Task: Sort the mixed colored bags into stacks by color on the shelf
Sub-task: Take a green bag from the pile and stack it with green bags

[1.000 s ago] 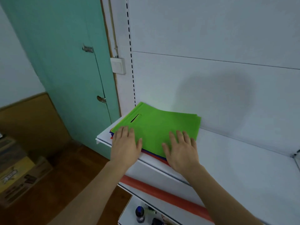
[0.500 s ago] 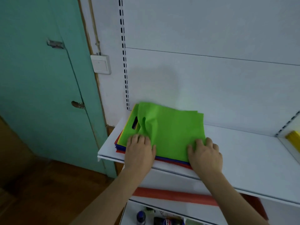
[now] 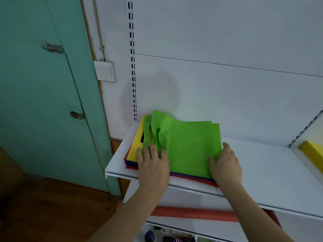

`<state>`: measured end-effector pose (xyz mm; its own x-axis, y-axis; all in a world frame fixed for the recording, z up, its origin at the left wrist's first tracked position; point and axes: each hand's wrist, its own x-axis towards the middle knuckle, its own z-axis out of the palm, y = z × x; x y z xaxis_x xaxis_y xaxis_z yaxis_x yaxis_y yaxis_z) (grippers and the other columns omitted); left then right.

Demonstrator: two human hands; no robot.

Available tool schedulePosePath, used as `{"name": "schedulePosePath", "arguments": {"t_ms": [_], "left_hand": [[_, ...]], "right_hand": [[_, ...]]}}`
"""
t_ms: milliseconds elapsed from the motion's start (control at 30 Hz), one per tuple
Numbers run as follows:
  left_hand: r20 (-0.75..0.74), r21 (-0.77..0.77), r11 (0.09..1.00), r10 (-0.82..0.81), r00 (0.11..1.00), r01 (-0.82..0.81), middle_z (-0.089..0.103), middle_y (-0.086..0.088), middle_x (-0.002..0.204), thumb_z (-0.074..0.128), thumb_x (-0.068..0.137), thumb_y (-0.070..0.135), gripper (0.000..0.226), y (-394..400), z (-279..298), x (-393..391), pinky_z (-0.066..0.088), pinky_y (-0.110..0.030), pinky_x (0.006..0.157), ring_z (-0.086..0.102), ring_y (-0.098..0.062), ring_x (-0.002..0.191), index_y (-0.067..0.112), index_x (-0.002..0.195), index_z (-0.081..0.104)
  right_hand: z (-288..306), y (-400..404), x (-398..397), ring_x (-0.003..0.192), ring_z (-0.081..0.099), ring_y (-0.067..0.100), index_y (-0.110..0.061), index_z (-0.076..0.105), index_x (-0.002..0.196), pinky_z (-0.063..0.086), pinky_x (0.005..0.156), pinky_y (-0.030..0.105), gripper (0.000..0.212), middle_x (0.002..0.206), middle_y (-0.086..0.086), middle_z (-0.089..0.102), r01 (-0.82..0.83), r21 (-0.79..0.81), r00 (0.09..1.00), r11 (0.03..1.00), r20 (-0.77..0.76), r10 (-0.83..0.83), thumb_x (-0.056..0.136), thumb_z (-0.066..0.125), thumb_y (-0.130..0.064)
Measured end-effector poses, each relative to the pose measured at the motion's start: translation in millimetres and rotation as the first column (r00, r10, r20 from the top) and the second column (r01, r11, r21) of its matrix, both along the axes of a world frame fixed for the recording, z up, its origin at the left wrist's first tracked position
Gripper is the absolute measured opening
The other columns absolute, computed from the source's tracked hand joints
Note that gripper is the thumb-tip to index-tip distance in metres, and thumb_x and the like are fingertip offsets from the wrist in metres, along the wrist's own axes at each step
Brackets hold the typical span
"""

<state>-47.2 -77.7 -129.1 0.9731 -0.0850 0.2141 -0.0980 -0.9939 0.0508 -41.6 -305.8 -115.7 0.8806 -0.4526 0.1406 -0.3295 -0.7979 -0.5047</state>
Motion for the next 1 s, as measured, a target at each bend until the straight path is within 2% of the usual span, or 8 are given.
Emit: {"name": "schedulePosePath", "arguments": {"t_ms": [67,167,233,467,700,767,900,1000], "left_hand": [[0.02,-0.03,0.999,-0.041,0.999,0.042,0.03,-0.015,0.166,0.044,0.11,0.032,0.047,-3,0,0,0.015,-0.059,0.125,0.034,-0.034,0.149,0.019,0.155,0.039],[0.052,-0.086,0.991,-0.095,0.994,0.1,0.028,-0.007,0.168,0.046,0.109,0.023,0.049,-6,-3,0,0.026,-0.053,0.123,0.033,-0.028,0.149,0.016,0.157,0.039],[0.06,-0.127,0.985,-0.108,0.992,0.115,0.023,-0.005,0.17,0.048,0.108,0.033,0.051,-6,-3,1,0.032,-0.051,0.121,0.029,-0.029,0.151,0.016,0.156,0.043],[0.109,-0.378,0.924,-0.014,0.994,0.054,0.031,-0.011,0.166,0.025,0.094,0.086,0.087,5,9,6,0.046,-0.053,0.112,0.037,-0.03,0.15,0.023,0.153,0.04],[0.027,-0.531,0.847,0.038,0.999,-0.018,0.063,-0.01,0.135,0.06,0.1,0.044,0.068,12,19,46,0.056,-0.044,0.086,0.064,-0.031,0.111,0.011,0.153,0.036],[-0.06,-0.685,0.724,0.061,0.996,-0.085,0.068,-0.008,0.123,0.062,0.1,0.039,0.066,10,24,59,0.056,-0.042,0.079,0.066,-0.026,0.095,0.013,0.155,0.035],[-0.228,-0.95,0.221,-0.009,0.974,-0.221,0.072,0.003,0.112,0.07,0.097,0.022,0.045,6,36,76,0.054,-0.034,0.077,0.07,-0.022,0.097,0.014,0.14,0.06],[-0.027,-0.991,0.135,-0.012,1.0,-0.025,0.076,0.007,0.101,0.069,0.098,0.015,0.019,1,49,76,0.054,-0.031,0.077,0.072,-0.017,0.097,0.021,0.116,0.071]], "right_hand": [[3,-8,7,0.11,0.064,0.041,-0.008,0.05,0.143,0.051,0.086,0.043,0.055,0.12,0.019,0.069,0.026,0.075,0.998,0.997,-0.054,-0.022,0.093,0.066,-0.021],[7,-18,15,0.08,0.067,0.033,-0.01,0.069,0.093,0.058,0.071,0.04,0.013,0.082,0.01,0.072,0.029,0.143,0.992,0.989,-0.122,-0.012,0.092,0.065,-0.021],[7,-24,16,0.07,0.063,0.029,-0.014,0.066,0.079,0.057,0.065,0.039,0.016,0.07,0.007,0.067,0.012,0.105,0.996,0.994,-0.094,-0.002,0.093,0.062,-0.021],[0,-45,8,0.065,0.052,0.033,-0.013,0.05,0.082,0.036,0.057,0.039,0.017,0.068,0.007,0.056,0.025,0.095,0.988,0.995,0.149,-0.04,0.098,0.056,-0.01],[15,-56,-22,0.073,0.061,0.005,-0.039,0.055,0.094,0.041,0.057,0.031,0.019,0.076,-0.015,0.066,-0.114,0.217,0.876,0.969,0.482,-0.005,0.1,0.066,-0.024],[20,-60,-30,0.08,0.062,0.001,-0.043,0.056,0.097,0.043,0.06,0.03,0.025,0.089,-0.023,0.067,-0.129,0.256,0.845,0.958,0.534,-0.029,0.098,0.067,-0.021],[26,-70,-42,0.079,0.062,0.005,-0.042,0.052,0.101,0.046,0.062,0.033,0.024,0.092,-0.02,0.065,-0.123,0.305,0.802,0.944,0.591,-0.086,0.099,0.068,-0.023],[27,-73,-47,0.082,0.061,0.001,-0.043,0.047,0.105,0.042,0.06,0.032,0.022,0.095,-0.022,0.063,-0.106,0.26,0.792,0.96,0.605,-0.076,0.102,0.065,-0.031]]}}
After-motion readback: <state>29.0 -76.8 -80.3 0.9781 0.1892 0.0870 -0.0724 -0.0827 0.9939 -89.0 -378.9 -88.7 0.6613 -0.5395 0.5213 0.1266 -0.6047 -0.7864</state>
